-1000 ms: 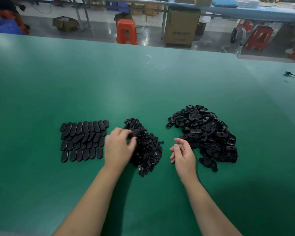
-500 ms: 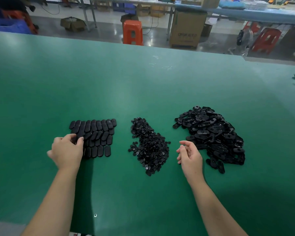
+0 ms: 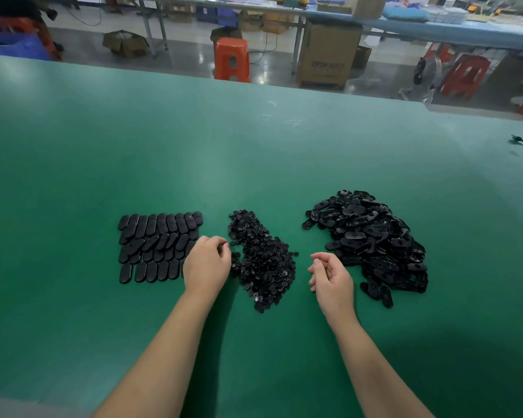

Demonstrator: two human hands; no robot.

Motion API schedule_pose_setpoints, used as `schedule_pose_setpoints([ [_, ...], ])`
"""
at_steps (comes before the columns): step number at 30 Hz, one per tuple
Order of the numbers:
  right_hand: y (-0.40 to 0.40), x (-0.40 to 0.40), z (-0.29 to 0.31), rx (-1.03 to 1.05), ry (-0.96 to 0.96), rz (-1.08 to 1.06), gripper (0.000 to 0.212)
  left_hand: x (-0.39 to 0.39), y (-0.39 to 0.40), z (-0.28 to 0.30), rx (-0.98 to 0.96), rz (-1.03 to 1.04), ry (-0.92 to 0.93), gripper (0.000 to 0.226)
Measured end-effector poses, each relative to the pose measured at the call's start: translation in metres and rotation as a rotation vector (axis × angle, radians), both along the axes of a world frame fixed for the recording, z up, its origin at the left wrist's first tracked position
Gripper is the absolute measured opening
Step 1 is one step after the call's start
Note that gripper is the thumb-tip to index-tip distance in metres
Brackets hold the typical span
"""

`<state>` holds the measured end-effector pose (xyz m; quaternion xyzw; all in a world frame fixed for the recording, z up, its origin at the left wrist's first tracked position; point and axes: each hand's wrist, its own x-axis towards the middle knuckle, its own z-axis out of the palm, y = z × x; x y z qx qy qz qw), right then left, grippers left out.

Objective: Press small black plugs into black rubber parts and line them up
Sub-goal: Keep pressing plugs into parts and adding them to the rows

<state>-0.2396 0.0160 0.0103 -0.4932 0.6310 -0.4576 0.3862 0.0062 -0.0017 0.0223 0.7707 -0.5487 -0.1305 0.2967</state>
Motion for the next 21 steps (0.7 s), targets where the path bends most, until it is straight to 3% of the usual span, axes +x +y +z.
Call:
schedule_pose_setpoints([
  [7, -0.001, -0.001, -0.003, 0.0, 0.02, 0.005, 0.019, -0.006, 0.013, -0.017, -0.064, -0.015, -0.018, 0.027],
  [12, -0.002, 0.0, -0.004, 0.005, 0.017, 0.007, 0.019, -0.009, 0.016, -0.018, -0.1, -0.066, -0.166, 0.022],
  [21, -0.001, 0.002, -0.002, 0.003, 0.046, 0.03, 0.019, -0.007, 0.016, -0.022, -0.143, -0.109, -0.109, 0.009],
])
